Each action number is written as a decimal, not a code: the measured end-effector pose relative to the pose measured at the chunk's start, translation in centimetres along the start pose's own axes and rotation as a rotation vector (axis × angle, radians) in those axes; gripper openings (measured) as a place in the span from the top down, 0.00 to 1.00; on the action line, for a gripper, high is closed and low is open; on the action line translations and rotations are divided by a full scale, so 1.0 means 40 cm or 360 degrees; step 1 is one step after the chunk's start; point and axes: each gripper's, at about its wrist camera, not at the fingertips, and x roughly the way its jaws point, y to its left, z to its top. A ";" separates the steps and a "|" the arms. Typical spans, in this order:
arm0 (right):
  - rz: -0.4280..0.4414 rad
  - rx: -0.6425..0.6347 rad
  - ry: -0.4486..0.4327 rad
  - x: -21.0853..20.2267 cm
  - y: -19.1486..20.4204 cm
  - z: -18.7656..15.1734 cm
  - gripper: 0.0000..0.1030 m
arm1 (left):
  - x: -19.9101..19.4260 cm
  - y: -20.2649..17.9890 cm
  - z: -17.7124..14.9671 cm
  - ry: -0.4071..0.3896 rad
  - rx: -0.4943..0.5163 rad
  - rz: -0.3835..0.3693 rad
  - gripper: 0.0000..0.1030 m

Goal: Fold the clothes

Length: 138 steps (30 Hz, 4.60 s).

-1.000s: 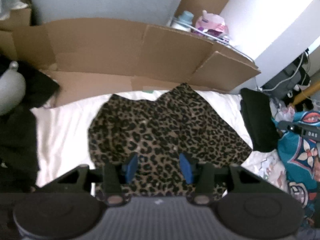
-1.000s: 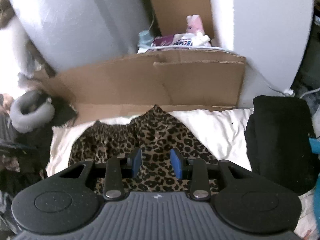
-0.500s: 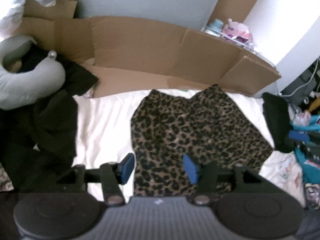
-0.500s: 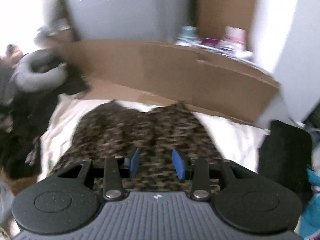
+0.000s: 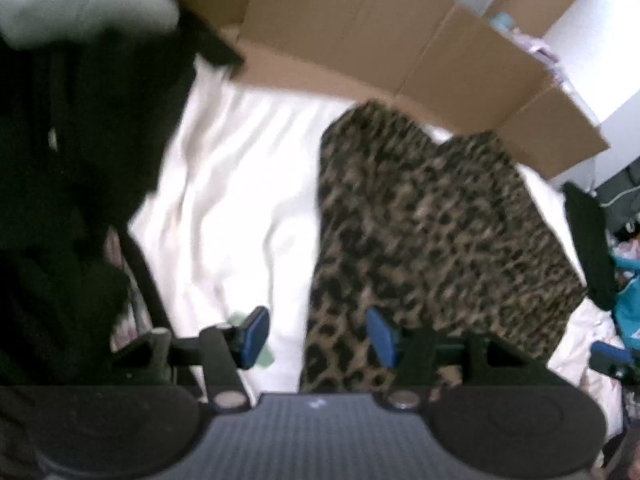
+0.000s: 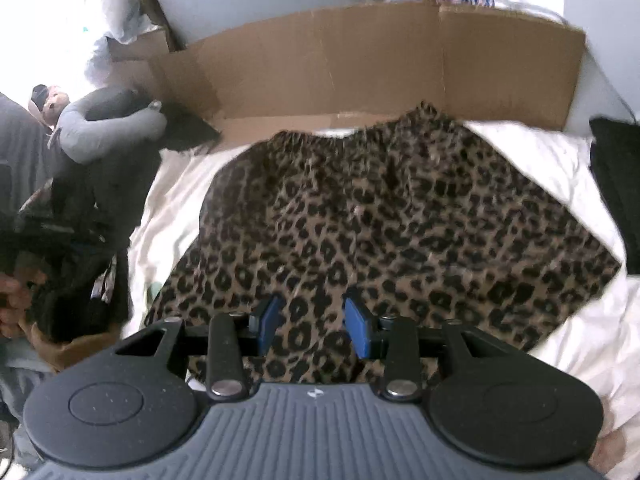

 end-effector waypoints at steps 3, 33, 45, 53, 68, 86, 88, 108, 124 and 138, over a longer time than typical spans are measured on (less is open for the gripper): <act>0.0020 -0.0009 0.0038 0.009 0.000 -0.043 0.57 | 0.042 0.035 -0.036 0.0011 -0.0092 -0.0036 0.43; 0.0146 0.0046 0.0049 0.065 -0.001 -0.121 0.57 | 0.126 -0.173 -0.089 0.0012 -0.0062 -0.0404 0.90; 0.0140 0.0100 0.0078 0.082 -0.014 -0.145 0.57 | 0.227 -0.194 -0.114 0.0086 -0.0069 -0.0402 0.59; 0.0147 0.0085 0.0091 0.093 -0.008 -0.155 0.57 | 0.138 -0.185 -0.131 0.0011 -0.0086 -0.0385 0.52; 0.0143 0.0105 0.0106 0.106 -0.010 -0.169 0.57 | 0.115 -0.099 -0.151 -0.0053 -0.0269 -0.0244 0.50; 0.0121 0.0132 0.0171 0.121 -0.018 -0.192 0.57 | 0.197 -0.120 -0.148 -0.0044 -0.0329 -0.0187 0.72; 0.0124 0.0133 0.0173 0.122 -0.016 -0.193 0.57 | 0.196 -0.126 -0.148 -0.0044 -0.0308 -0.0169 0.76; 0.0107 0.0133 0.0223 0.138 -0.024 -0.224 0.57 | -0.004 -0.025 -0.126 -0.0180 -0.0305 -0.0051 0.93; 0.0083 0.0144 0.0275 0.154 -0.044 -0.252 0.57 | -0.093 0.120 -0.115 -0.0284 -0.0357 0.0152 0.95; 0.0112 0.0299 0.0315 0.165 -0.078 -0.279 0.57 | -0.111 0.126 -0.071 -0.0296 -0.0323 0.0186 0.99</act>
